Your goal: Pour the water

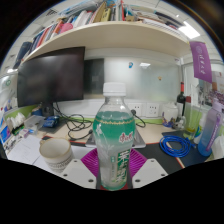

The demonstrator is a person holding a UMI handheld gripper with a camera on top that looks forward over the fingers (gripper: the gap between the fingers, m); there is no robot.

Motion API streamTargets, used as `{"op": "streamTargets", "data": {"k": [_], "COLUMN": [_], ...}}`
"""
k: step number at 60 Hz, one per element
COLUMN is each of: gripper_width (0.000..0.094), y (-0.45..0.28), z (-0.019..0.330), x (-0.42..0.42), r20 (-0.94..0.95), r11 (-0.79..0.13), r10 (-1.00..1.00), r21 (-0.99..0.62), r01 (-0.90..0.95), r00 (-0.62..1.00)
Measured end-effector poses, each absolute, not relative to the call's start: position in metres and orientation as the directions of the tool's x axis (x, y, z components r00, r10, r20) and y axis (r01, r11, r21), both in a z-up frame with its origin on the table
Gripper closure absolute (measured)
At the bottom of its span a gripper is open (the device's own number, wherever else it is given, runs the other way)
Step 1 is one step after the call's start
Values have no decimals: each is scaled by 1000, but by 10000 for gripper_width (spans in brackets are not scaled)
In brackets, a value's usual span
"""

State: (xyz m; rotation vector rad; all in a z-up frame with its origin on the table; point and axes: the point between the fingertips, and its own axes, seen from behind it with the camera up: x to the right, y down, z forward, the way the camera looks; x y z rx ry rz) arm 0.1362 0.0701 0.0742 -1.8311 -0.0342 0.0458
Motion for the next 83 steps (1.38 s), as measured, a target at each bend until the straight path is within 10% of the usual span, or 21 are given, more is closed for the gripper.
{"op": "streamTargets", "data": {"k": [16, 22, 34, 49, 62, 83], "gripper_width": [412, 67, 82, 72, 74, 74], "y": [68, 55, -37, -153, -188, -205], "z": [75, 54, 52, 141, 217, 238], "x": [134, 136, 127, 44, -3, -27], "r20": [7, 21, 65, 7, 3, -38], "r11": [-198, -290, -377, -395, -326, -304], "r10": [44, 36, -11, -36, -66, -108], "r21": [-980, -957, -925, -919, -945, -950], "r01": [15, 30, 56, -8, -19, -69], "r00": [999, 999, 998, 999, 998, 993]}}
